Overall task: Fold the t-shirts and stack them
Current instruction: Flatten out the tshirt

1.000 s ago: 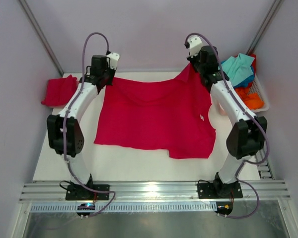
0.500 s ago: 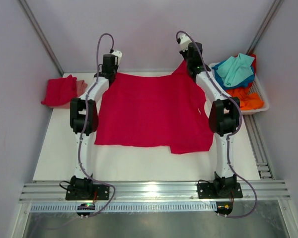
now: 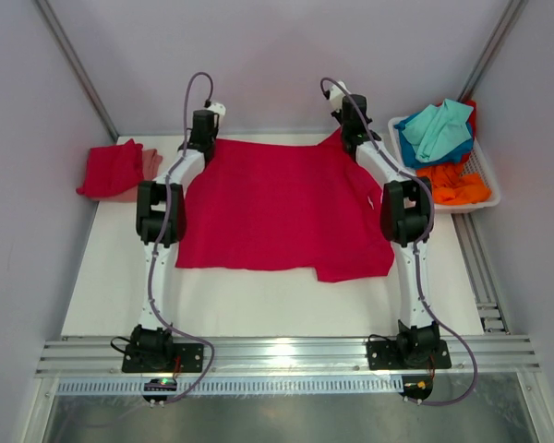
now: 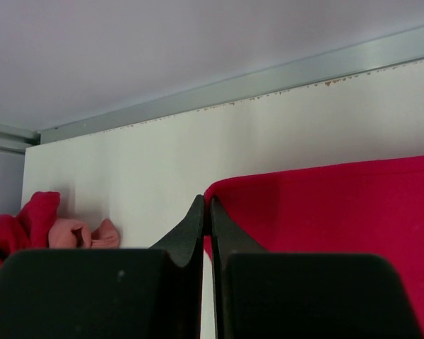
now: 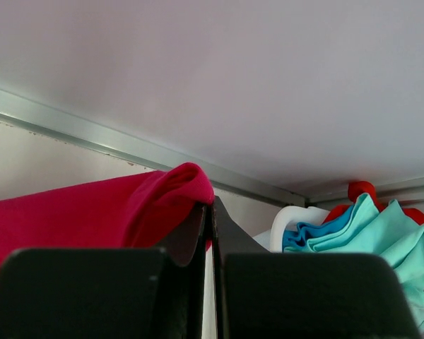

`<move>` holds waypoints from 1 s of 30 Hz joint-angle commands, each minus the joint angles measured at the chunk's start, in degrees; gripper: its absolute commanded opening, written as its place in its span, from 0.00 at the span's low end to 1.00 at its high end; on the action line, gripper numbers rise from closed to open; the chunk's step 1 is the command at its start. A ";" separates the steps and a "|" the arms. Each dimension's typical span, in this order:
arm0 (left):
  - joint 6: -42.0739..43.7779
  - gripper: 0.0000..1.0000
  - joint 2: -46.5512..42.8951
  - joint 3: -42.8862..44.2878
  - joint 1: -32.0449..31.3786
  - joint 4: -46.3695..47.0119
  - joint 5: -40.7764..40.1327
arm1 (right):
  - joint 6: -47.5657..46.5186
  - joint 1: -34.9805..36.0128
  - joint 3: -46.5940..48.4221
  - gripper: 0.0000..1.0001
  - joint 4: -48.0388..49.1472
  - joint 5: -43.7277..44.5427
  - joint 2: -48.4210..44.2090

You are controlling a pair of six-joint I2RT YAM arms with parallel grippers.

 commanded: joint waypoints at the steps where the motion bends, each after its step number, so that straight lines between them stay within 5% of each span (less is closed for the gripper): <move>1: 1.00 0.00 0.48 1.94 1.28 3.68 1.41 | 0.50 -0.16 3.70 0.03 3.38 1.64 0.15; 10: 0.48 0.00 1.97 2.56 1.28 1.39 5.28 | 3.31 -0.08 3.79 0.03 1.72 0.32 0.23; 17: 2.49 0.00 6.98 9.14 1.19 2.10 2.21 | 0.50 -0.08 3.53 0.03 4.96 4.18 2.34; 30: 4.52 0.00 6.72 8.19 2.33 3.59 -2.71 | -6.79 -0.08 5.81 0.03 11.56 7.44 5.42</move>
